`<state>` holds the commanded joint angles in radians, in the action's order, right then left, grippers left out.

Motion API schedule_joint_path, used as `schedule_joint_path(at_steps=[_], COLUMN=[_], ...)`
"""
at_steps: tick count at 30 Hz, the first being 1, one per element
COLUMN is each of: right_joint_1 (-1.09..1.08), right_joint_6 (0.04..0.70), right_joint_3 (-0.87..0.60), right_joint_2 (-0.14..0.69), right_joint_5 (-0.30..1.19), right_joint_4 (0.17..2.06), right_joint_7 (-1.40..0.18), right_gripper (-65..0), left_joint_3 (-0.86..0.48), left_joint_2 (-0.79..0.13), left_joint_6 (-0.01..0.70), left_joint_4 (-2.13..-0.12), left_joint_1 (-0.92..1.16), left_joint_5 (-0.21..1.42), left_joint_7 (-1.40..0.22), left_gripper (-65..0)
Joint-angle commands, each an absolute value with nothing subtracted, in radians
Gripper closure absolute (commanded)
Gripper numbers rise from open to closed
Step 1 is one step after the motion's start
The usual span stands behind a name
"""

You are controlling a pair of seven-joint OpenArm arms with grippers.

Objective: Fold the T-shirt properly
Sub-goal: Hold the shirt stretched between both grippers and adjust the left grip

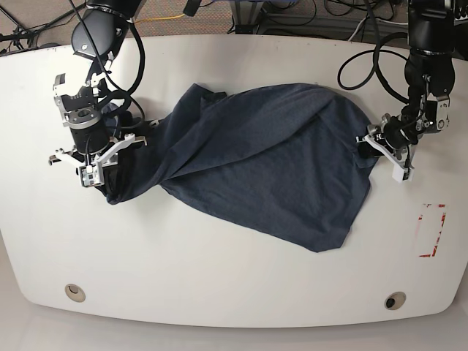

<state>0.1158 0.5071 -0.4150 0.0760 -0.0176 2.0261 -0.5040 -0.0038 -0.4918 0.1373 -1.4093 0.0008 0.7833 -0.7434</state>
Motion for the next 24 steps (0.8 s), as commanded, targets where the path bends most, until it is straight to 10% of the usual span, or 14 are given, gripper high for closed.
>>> schedule_joint_path(at_steps=[12,24], right_joint_1=[0.116,0.114], right_joint_6=[0.507,0.507], right_joint_3=[-0.412,-0.409], right_joint_2=[0.076,0.076], right_joint_5=[-0.018,-0.018], right_joint_4=[2.026,2.025], right_joint_7=[-0.506,-0.506], right_gripper=[0.0,0.0], left_joint_3=[-0.004,-0.002], left_joint_2=[-0.521,-0.519], left_joint_6=[0.137,0.137], left_joint_4=[-1.469,-1.489], left_joint_1=[0.028,0.051], left_joint_5=[0.783,0.782], left_joint_7=[-0.746,-0.748], left_gripper=[-24.6,-24.3])
